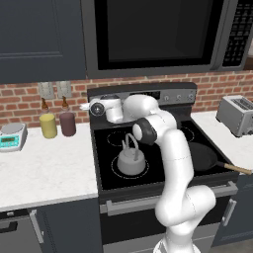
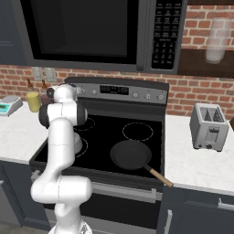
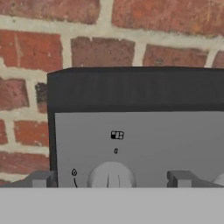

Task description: Pick the kettle from the counter and place it on a stove burner. Then turn the burner on.

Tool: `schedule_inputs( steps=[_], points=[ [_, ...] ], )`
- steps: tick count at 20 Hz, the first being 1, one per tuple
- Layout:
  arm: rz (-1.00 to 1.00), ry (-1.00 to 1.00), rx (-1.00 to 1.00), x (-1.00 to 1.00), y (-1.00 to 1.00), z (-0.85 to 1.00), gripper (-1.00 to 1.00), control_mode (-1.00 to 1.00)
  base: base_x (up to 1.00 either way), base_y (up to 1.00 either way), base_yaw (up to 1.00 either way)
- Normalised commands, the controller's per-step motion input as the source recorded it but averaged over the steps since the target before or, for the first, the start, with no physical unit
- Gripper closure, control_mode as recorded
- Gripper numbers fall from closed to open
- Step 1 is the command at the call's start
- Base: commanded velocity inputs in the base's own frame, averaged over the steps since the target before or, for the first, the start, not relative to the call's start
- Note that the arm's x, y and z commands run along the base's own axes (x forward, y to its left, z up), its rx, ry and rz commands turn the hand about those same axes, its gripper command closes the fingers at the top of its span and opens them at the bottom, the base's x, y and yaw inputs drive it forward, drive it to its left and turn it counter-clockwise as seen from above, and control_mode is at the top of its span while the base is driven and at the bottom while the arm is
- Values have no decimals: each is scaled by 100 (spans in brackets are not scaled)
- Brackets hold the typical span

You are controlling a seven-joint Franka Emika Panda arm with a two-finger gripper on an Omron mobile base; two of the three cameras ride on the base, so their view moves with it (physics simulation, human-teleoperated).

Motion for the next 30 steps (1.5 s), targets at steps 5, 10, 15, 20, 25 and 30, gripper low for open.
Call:
schedule_inputs(
  steps=[5,10,15,20,25,30],
  points=[
    [0,0,0,0,0,-16,-100,-100,0,0,0],
    [0,0,0,0,0,-23,-100,-100,0,0,0],
    [0,0,0,0,0,0,-100,-100,0,0,0],
    [0,0,0,0,0,0,-100,-100,0,0,0],
    [0,0,0,0,0,0,100,-100,0,0,0],
    [0,0,0,0,0,0,100,-100,0,0,0]
  ],
)
